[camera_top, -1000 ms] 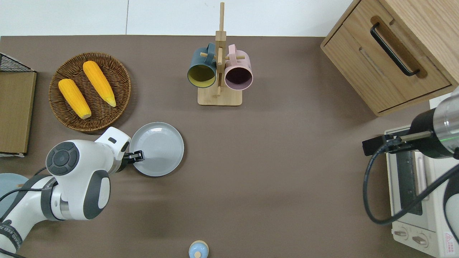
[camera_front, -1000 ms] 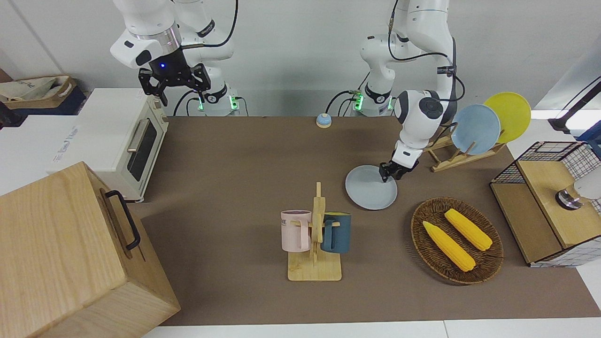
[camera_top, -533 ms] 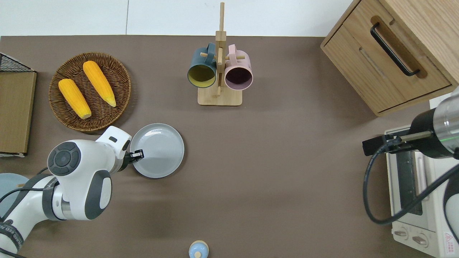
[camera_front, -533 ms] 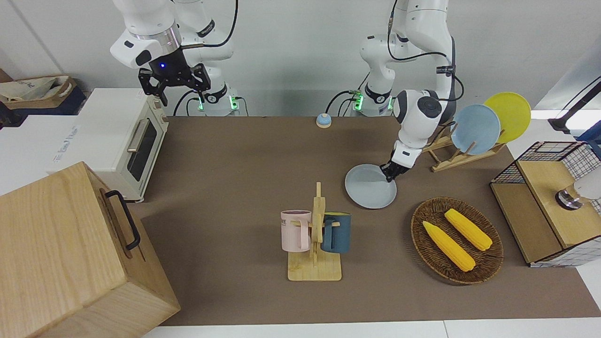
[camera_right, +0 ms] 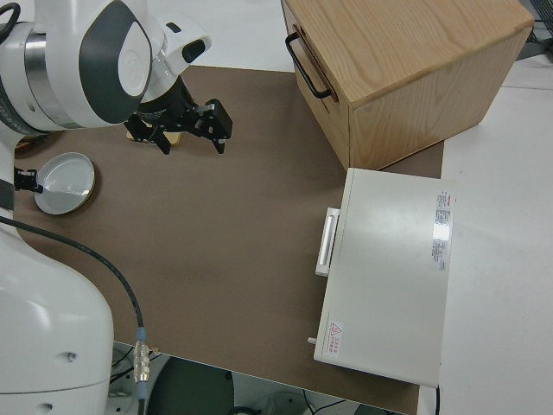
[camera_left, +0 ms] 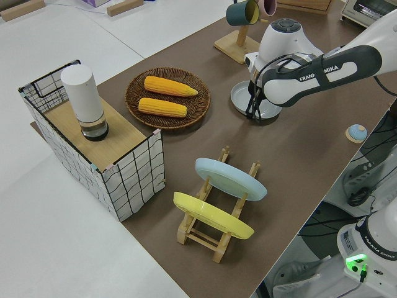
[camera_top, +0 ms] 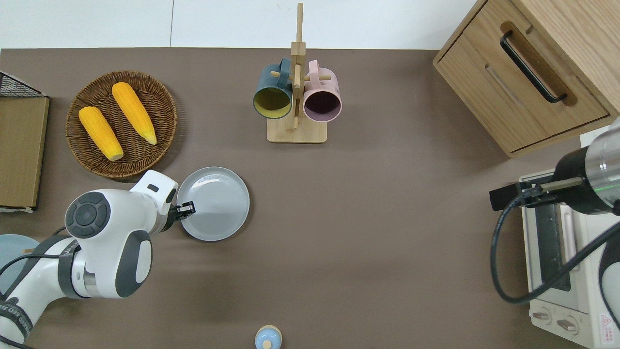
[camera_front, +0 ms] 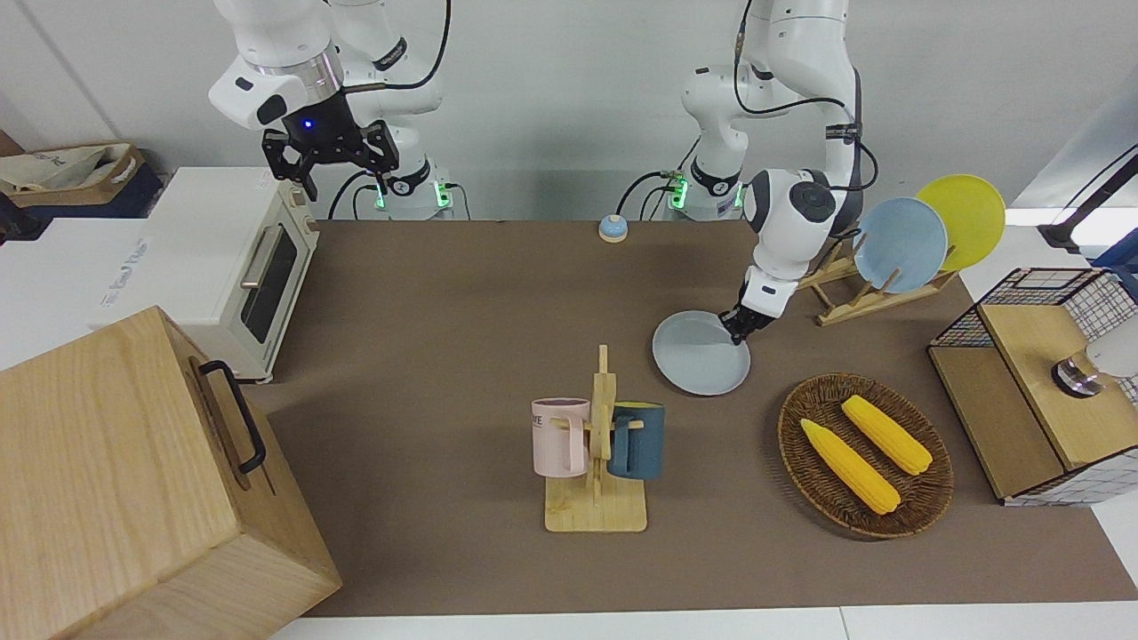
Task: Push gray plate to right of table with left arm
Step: 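Push the gray plate with the left gripper toward the toaster oven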
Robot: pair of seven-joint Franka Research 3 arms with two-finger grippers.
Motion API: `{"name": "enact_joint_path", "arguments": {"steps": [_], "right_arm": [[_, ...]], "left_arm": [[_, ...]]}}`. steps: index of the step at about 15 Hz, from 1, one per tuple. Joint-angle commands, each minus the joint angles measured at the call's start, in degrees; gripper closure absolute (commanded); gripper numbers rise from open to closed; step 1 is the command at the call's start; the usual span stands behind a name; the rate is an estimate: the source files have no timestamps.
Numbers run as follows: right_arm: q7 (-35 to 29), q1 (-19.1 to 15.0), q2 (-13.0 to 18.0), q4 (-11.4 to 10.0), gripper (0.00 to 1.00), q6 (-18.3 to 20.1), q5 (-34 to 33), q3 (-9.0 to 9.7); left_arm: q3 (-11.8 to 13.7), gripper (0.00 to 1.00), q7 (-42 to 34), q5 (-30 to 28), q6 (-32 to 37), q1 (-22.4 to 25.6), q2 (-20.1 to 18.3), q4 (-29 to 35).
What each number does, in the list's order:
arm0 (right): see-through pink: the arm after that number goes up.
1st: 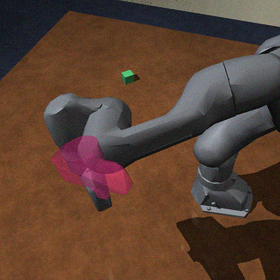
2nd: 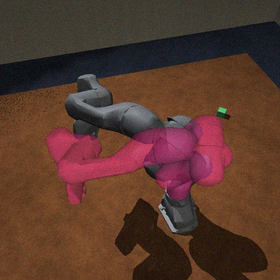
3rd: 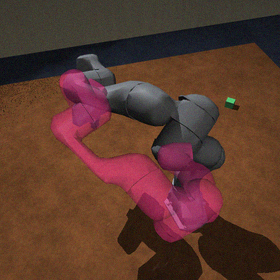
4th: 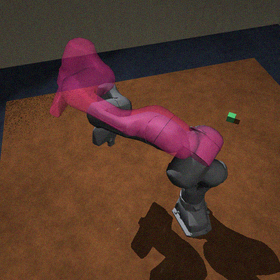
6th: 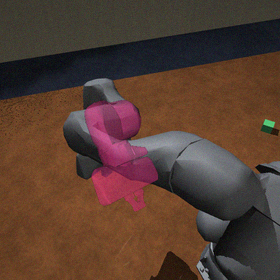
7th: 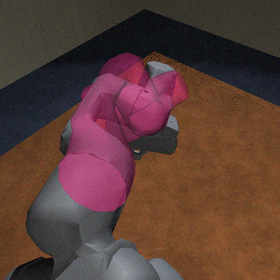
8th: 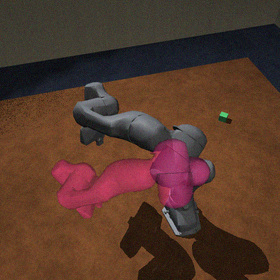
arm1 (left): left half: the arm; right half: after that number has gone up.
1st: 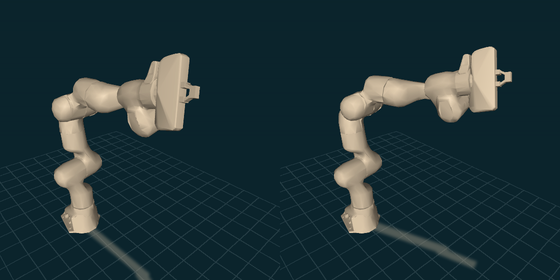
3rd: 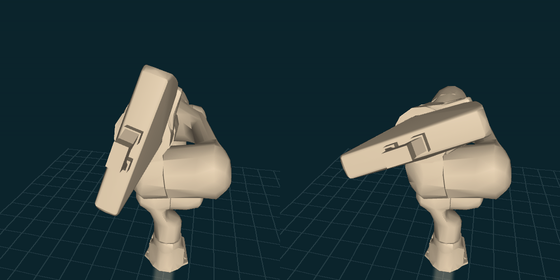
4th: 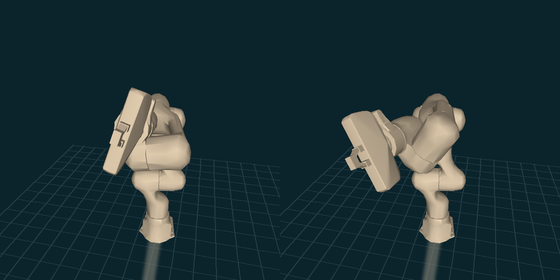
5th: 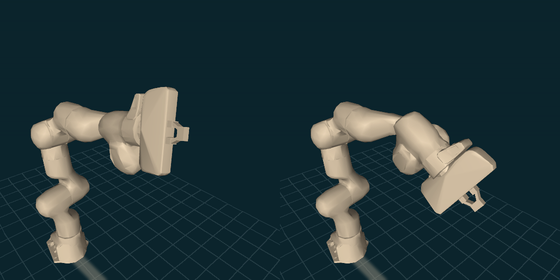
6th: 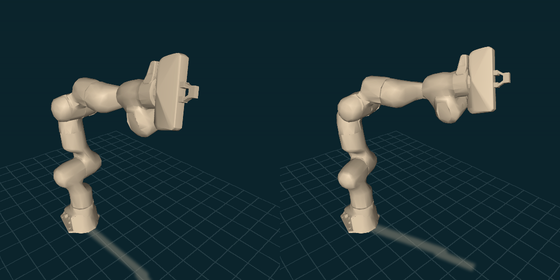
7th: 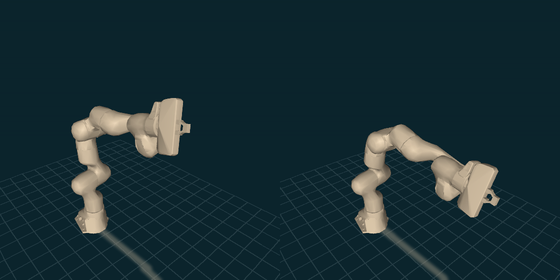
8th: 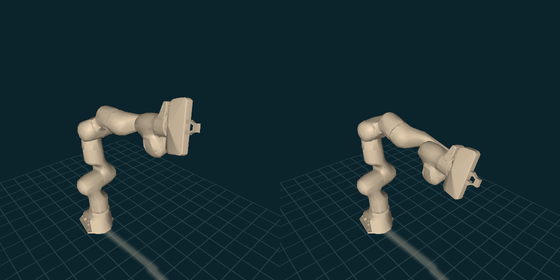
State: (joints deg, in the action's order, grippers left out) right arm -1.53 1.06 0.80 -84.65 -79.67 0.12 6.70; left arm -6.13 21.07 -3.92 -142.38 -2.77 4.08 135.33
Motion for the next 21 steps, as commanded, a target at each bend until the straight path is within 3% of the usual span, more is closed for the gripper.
{"name": "enact_joint_path", "arguments": {"steps": [1, 11, 21], "right_arm": [[-0.1, -1.2, 0.2, 0.5, 0.017, 0.8, 0.6, 0.86], [-0.1, -1.2, 0.2, 0.5, 0.017, 0.8, 0.6, 0.86], [-0.1, -1.2, 0.2, 0.5, 0.017, 0.8, 0.6, 0.77]], "left_arm": [[0.2, 1.0, 7.5, 0.1, -1.1, -5.6, 0.7, 0.6], [0.0, 1.0, 28.1, 0.1, 0.2, -17.5, 1.1, -3.4], [0.1, 1.0, 42.9, 0.5, 0.5, -28.2, 7.4, -10.9]]}}
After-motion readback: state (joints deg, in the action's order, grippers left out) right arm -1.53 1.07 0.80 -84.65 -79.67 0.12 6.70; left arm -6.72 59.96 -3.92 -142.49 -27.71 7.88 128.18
